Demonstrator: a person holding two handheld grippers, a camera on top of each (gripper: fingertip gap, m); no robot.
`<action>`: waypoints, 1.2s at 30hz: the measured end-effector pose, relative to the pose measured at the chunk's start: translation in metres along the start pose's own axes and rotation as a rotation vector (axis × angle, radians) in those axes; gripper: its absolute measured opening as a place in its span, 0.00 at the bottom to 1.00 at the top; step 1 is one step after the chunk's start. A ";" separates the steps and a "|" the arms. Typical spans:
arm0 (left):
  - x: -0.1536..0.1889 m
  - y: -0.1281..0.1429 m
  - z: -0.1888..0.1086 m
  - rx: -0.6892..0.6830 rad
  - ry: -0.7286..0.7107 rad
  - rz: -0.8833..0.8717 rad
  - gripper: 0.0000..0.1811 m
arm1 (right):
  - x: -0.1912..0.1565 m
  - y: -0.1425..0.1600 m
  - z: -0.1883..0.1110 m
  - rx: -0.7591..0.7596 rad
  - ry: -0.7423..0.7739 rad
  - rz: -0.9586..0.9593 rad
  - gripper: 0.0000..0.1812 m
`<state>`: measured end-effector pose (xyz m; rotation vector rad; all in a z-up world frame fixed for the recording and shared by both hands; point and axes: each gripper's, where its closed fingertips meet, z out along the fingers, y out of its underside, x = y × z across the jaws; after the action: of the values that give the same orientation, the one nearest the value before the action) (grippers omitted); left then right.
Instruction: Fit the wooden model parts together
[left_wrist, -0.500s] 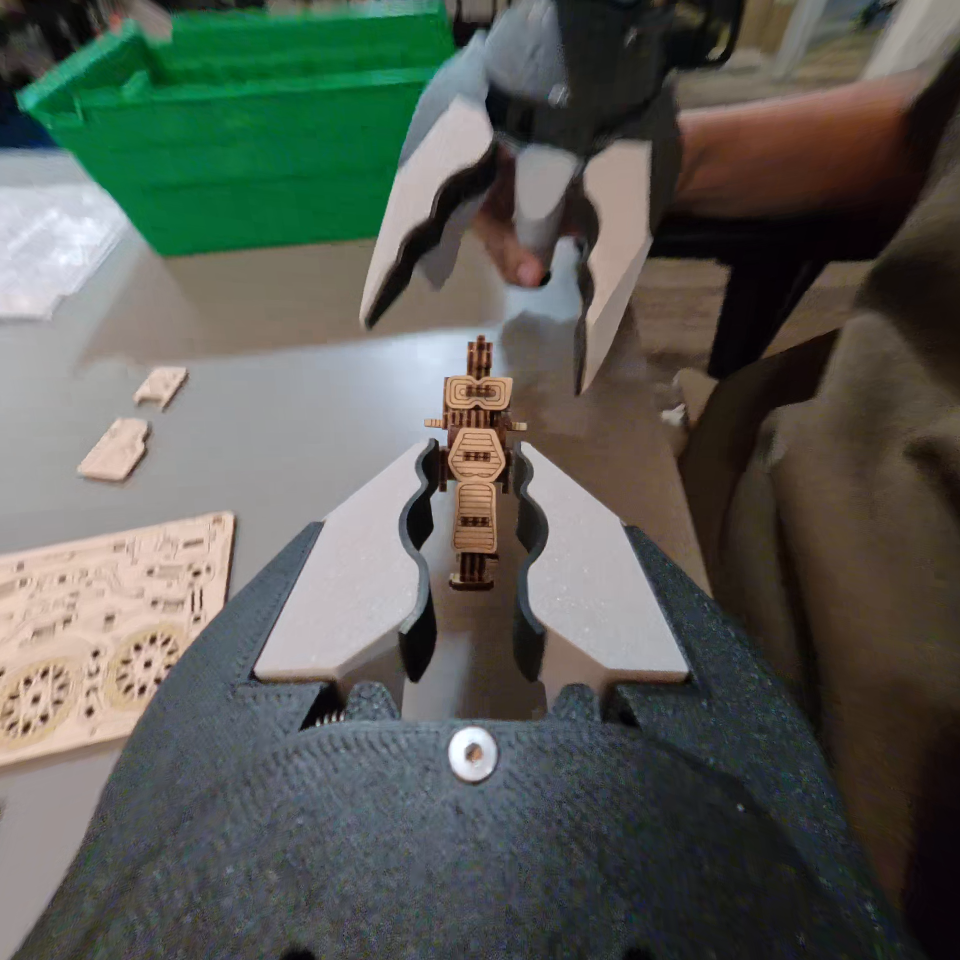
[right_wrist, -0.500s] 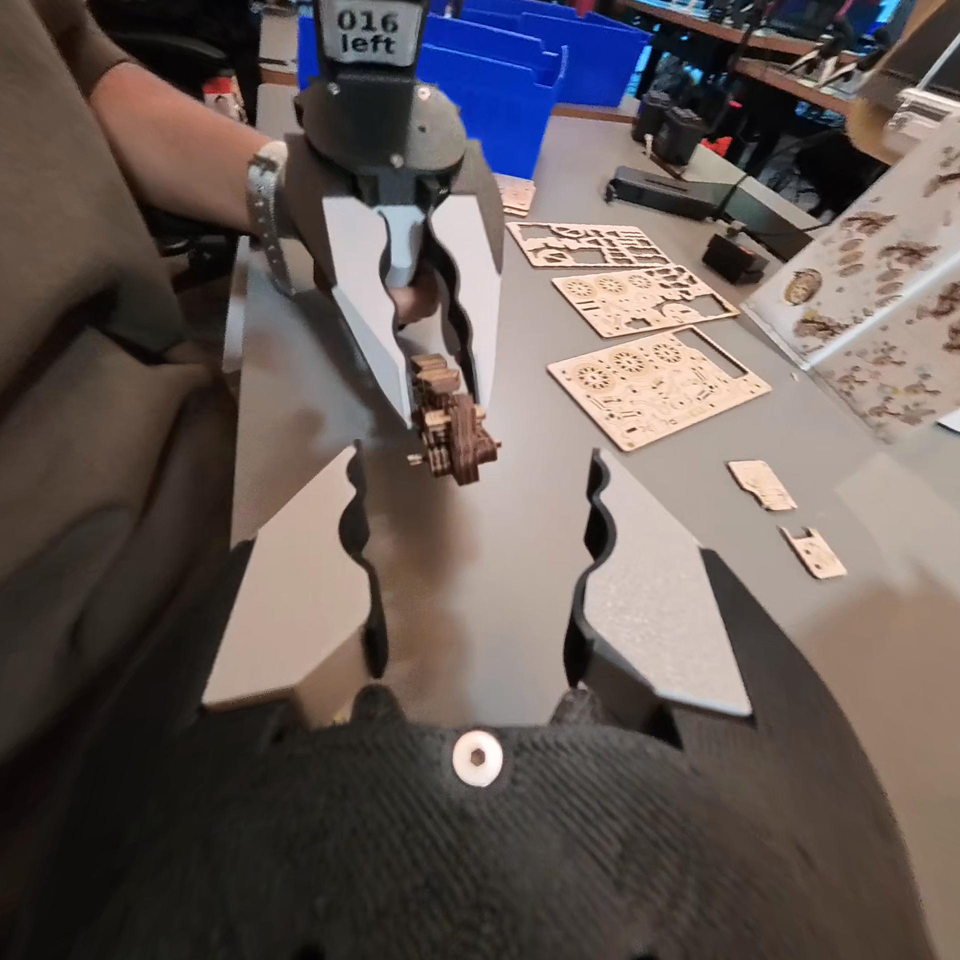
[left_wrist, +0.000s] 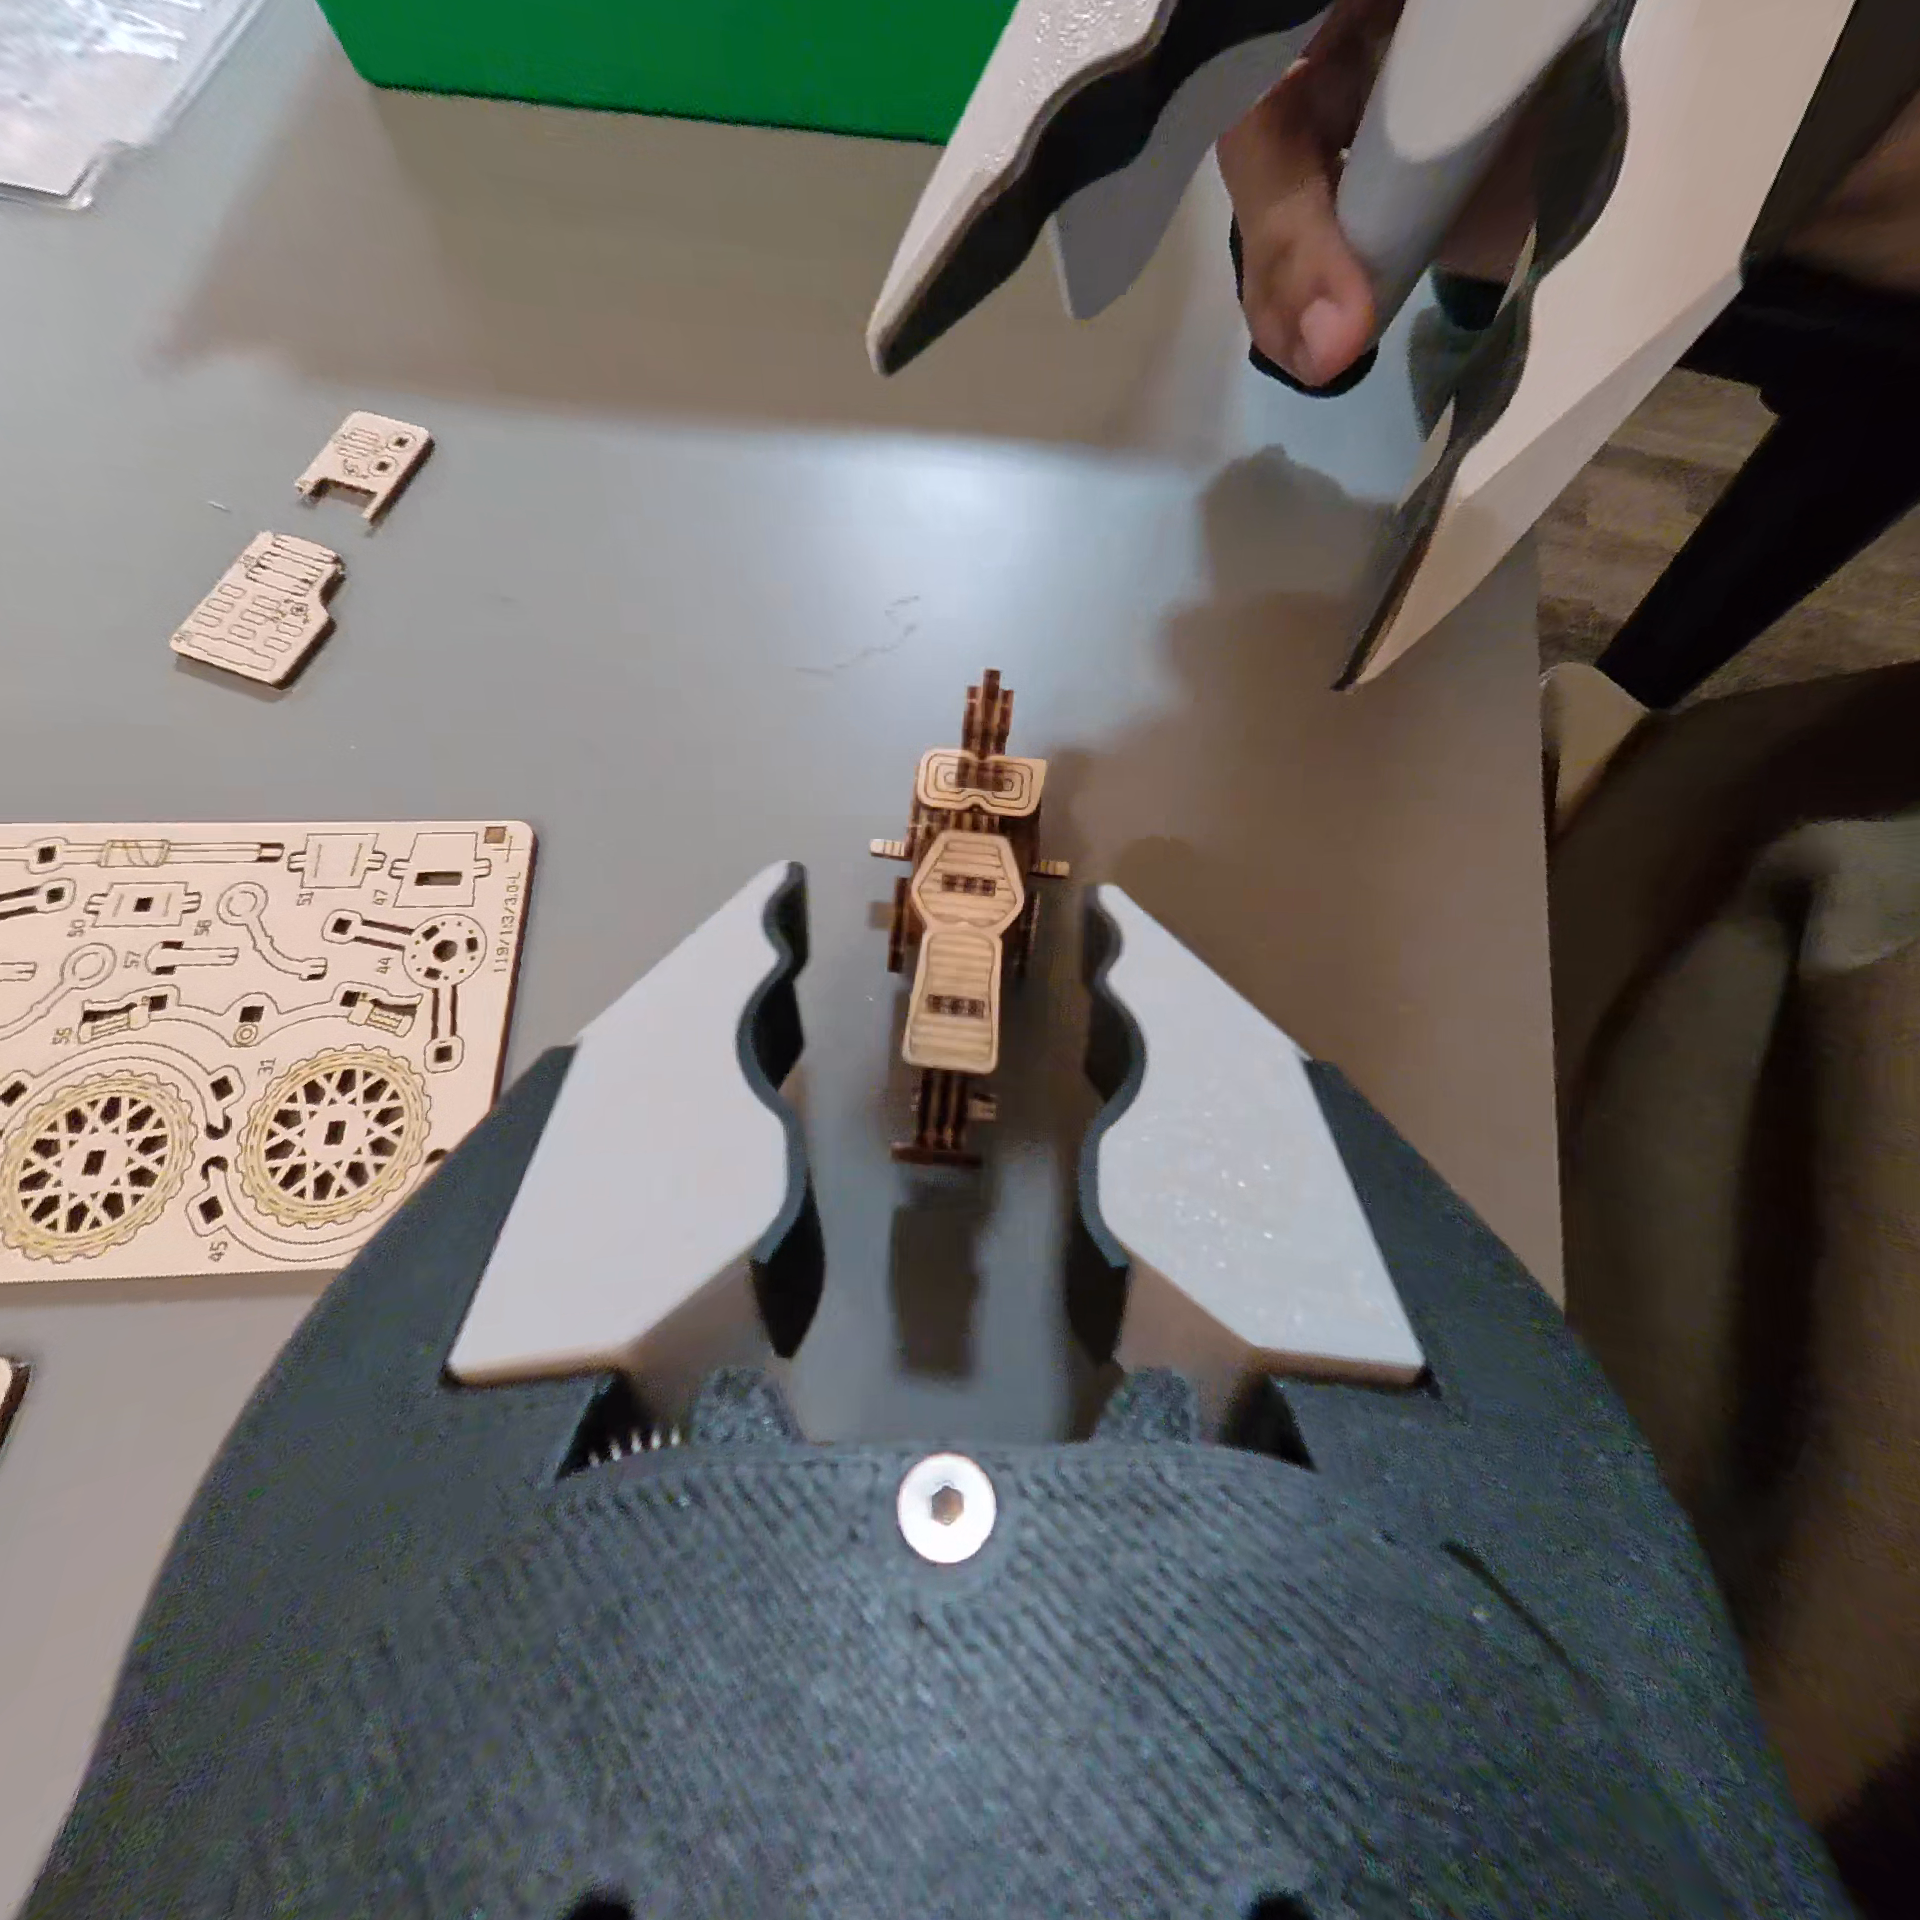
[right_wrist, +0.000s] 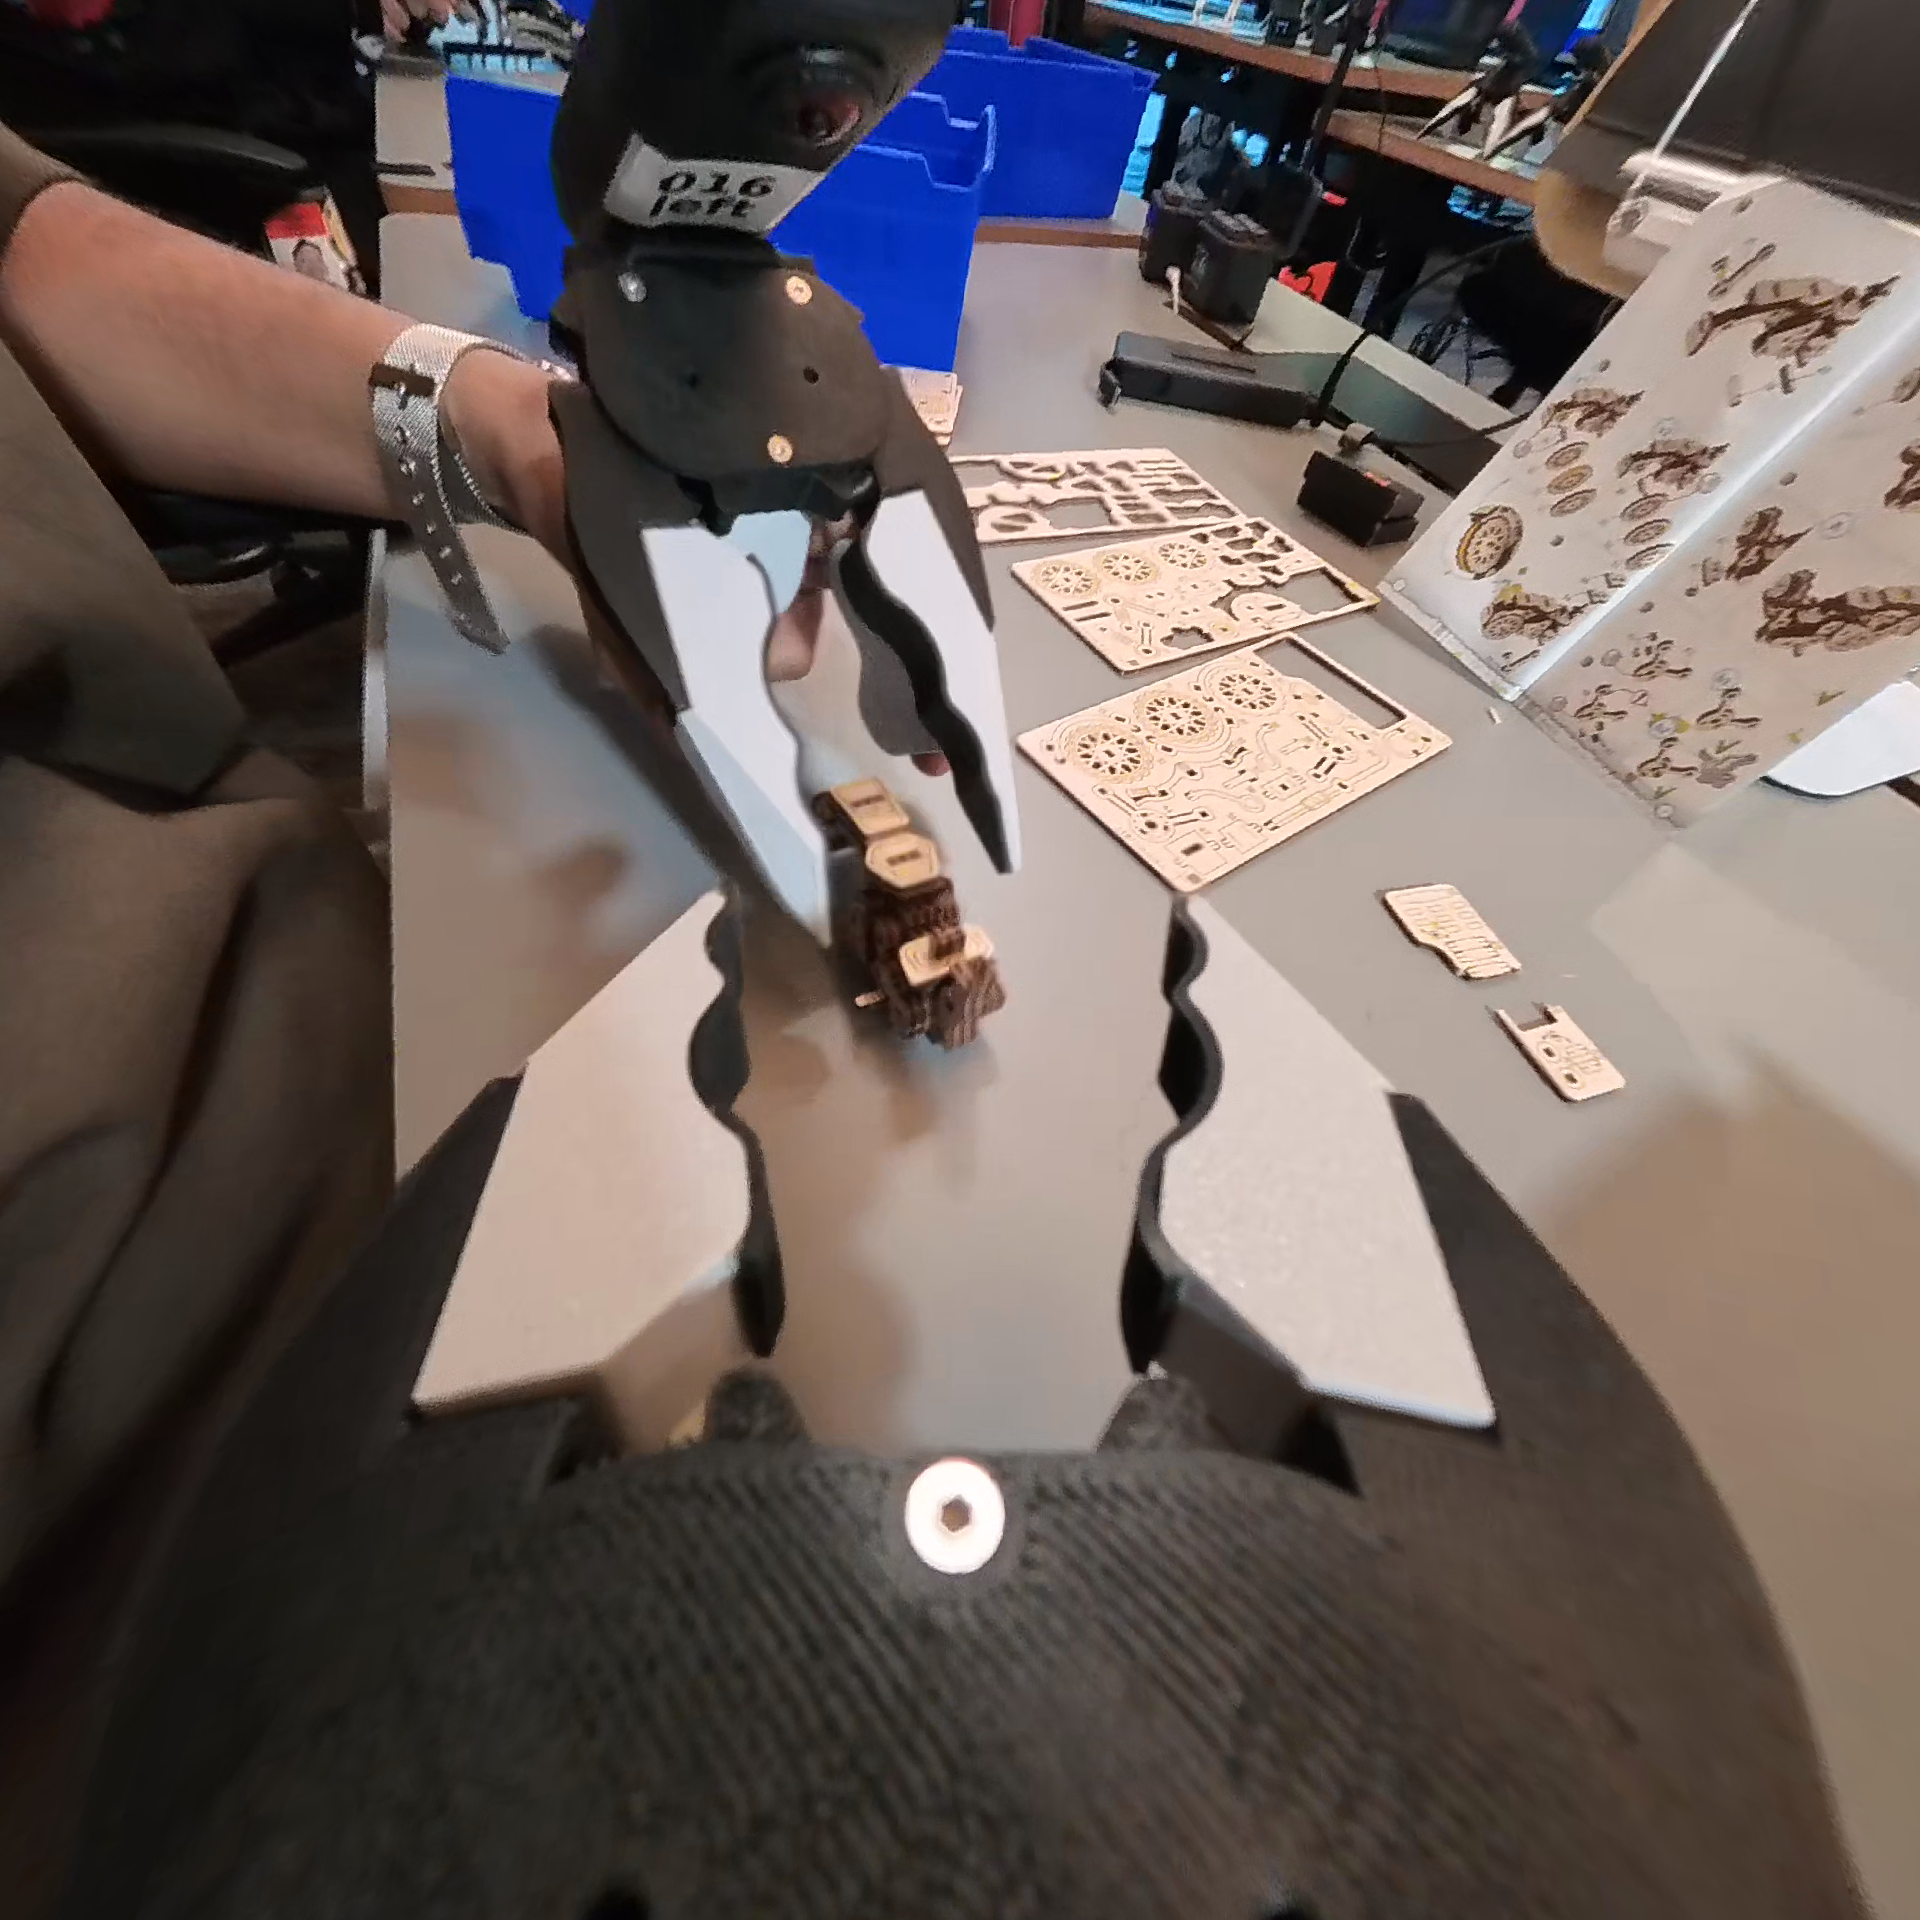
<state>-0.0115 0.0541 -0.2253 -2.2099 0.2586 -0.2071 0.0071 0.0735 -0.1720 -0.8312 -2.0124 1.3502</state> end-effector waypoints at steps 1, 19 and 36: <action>0.000 -0.002 -0.001 0.010 0.001 -0.010 0.28 | 0.003 -0.002 -0.001 0.012 0.021 0.007 0.46; -0.025 -0.007 -0.049 0.238 -0.232 -0.214 0.38 | 0.039 -0.044 -0.008 0.158 0.264 0.003 0.21; -0.052 0.002 -0.104 0.503 -0.377 -0.521 0.40 | 0.032 -0.032 0.042 0.082 0.071 0.444 0.01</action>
<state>-0.0870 -0.0126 -0.1673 -1.7269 -0.5301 -0.1143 -0.0504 0.0640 -0.1521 -1.3228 -1.7670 1.6007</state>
